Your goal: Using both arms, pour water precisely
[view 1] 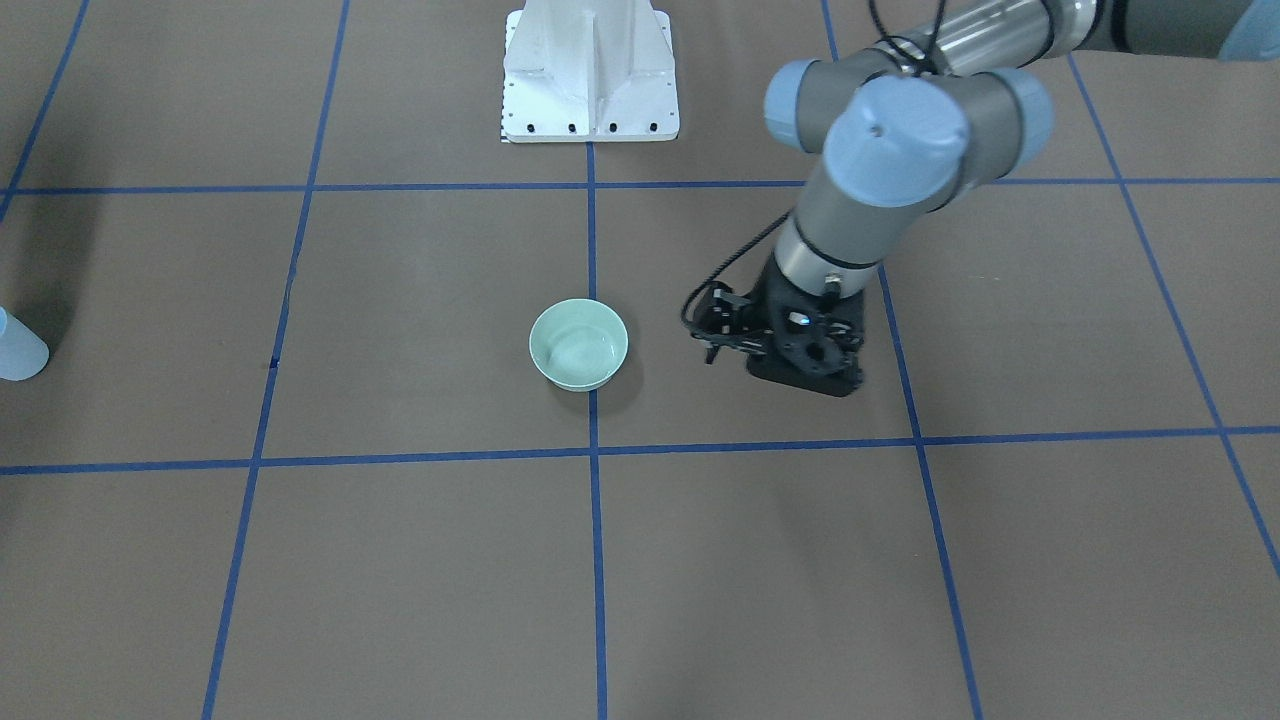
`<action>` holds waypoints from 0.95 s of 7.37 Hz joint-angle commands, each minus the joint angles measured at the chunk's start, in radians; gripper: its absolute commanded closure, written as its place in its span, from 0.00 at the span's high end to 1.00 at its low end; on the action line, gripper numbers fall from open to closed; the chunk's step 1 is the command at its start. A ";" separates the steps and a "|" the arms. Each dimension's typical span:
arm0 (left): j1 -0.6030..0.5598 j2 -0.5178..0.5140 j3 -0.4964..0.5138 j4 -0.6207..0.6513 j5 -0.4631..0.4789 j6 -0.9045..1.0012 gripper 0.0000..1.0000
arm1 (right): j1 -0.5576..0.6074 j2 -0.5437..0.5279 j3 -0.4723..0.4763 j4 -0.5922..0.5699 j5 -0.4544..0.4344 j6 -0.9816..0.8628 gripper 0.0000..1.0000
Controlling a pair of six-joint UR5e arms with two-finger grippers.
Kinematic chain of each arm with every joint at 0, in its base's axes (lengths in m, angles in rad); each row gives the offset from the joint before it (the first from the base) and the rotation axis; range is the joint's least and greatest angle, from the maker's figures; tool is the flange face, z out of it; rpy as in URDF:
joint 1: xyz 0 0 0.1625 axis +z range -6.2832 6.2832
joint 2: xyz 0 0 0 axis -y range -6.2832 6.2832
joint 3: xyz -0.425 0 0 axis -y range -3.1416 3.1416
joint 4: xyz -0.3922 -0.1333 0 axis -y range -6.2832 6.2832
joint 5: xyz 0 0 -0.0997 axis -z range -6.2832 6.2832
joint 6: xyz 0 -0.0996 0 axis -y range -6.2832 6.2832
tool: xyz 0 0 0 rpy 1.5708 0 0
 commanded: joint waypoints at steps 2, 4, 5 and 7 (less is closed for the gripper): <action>-0.287 0.290 -0.110 0.038 -0.013 0.485 1.00 | -0.121 -0.003 0.128 0.000 -0.062 0.308 1.00; -0.477 0.413 -0.088 0.039 -0.016 0.752 1.00 | -0.231 -0.008 0.199 0.000 -0.186 0.519 1.00; -0.534 0.485 -0.083 0.024 -0.051 0.782 1.00 | -0.288 -0.011 0.228 0.000 -0.259 0.610 1.00; -0.625 0.547 -0.066 0.018 -0.060 0.789 1.00 | -0.402 -0.040 0.294 0.000 -0.400 0.759 1.00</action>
